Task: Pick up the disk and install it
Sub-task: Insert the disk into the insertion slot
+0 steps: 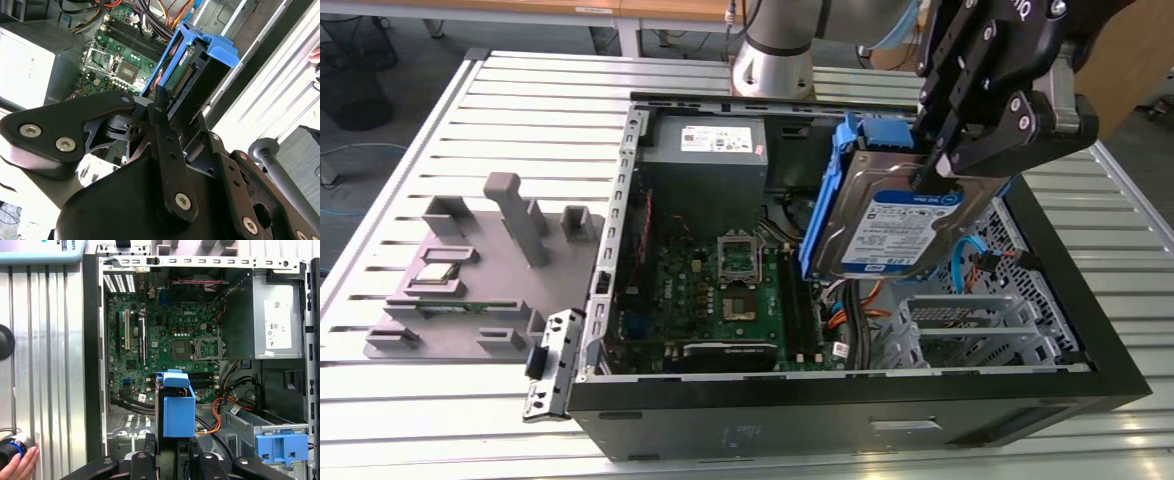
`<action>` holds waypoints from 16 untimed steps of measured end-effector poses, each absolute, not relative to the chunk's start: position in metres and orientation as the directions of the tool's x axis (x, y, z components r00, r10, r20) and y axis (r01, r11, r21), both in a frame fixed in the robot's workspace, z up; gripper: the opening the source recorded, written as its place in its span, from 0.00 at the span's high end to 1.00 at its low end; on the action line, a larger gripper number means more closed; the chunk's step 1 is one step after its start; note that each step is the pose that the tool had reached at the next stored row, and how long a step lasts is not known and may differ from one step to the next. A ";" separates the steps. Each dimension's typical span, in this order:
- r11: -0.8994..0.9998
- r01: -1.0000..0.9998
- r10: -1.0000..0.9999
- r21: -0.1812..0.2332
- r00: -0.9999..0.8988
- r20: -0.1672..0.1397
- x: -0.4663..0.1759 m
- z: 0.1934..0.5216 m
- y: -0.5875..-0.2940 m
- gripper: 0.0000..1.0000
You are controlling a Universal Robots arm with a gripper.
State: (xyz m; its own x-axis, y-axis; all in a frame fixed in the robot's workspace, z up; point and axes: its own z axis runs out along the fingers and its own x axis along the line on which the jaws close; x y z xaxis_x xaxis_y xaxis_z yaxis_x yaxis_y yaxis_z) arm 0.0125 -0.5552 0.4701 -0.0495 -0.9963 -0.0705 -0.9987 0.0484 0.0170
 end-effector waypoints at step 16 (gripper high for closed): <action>0.048 -0.999 -0.996 0.017 -0.050 -0.071 0.012 0.470 -0.559 0.65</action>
State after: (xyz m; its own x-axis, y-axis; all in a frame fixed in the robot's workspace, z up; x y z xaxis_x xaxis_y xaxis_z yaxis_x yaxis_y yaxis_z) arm 0.0125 -0.5589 0.4701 -0.0495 -0.9963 -0.0705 -0.9987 0.0484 0.0170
